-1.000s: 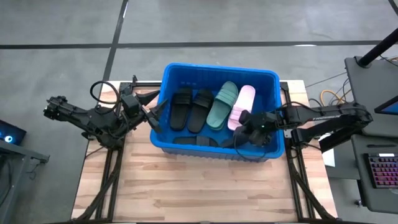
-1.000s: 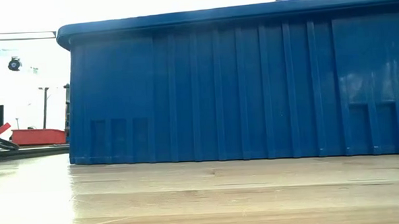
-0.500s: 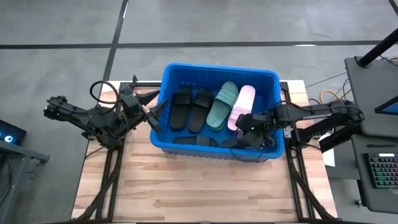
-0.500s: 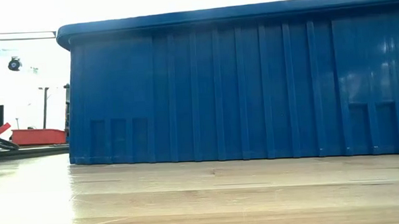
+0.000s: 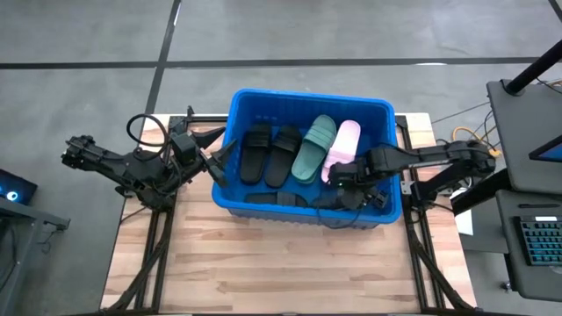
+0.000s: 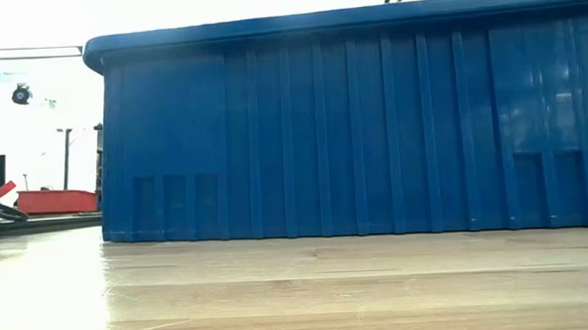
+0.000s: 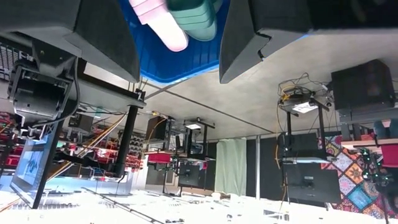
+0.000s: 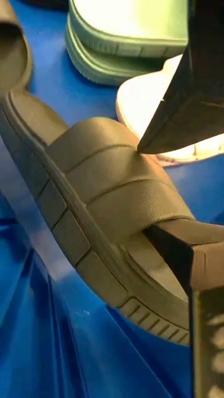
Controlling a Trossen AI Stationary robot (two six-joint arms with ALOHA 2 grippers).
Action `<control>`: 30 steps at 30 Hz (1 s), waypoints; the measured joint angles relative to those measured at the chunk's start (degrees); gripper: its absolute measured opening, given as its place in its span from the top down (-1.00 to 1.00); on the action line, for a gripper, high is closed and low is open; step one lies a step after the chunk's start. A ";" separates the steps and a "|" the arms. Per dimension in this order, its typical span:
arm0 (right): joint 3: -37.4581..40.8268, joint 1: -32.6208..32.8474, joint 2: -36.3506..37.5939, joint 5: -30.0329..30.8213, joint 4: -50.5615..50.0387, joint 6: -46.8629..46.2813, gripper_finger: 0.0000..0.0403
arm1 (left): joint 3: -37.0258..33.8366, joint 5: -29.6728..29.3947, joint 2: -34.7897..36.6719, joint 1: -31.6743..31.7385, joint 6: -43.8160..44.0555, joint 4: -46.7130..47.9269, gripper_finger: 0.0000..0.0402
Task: Pick and place slides into bin
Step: Put the black slide into the blue bin
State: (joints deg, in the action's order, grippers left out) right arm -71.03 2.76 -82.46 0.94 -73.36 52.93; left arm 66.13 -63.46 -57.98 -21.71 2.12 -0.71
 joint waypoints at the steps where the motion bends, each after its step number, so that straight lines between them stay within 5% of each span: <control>1: -0.40 0.00 -0.60 -0.01 -0.47 0.00 0.19 | 0.00 0.00 0.00 0.02 -0.06 0.04 -0.02; 7: -2.11 0.00 -2.16 0.23 -1.11 -0.22 0.40 | 0.00 0.03 0.00 0.00 -0.55 0.33 -0.02; 14: -2.81 0.00 -1.23 1.30 -0.27 0.24 0.91 | 0.00 0.06 0.00 0.00 -3.01 0.35 -0.02; 19: -2.77 1.38 0.71 9.32 4.78 2.53 0.95 | 0.00 0.07 0.02 0.00 -3.03 0.35 -0.02; 26: -2.07 2.35 1.42 9.53 7.59 5.61 0.95 | 0.00 0.17 0.02 0.00 -3.03 0.91 -0.02; 30: 0.04 3.55 1.73 15.43 12.82 5.49 0.95 | 0.02 0.20 0.04 0.00 -3.01 1.79 -0.02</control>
State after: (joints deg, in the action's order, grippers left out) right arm -70.99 6.32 -80.73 16.37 -60.55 58.42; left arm 66.15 -63.26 -57.93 -21.71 -0.89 1.08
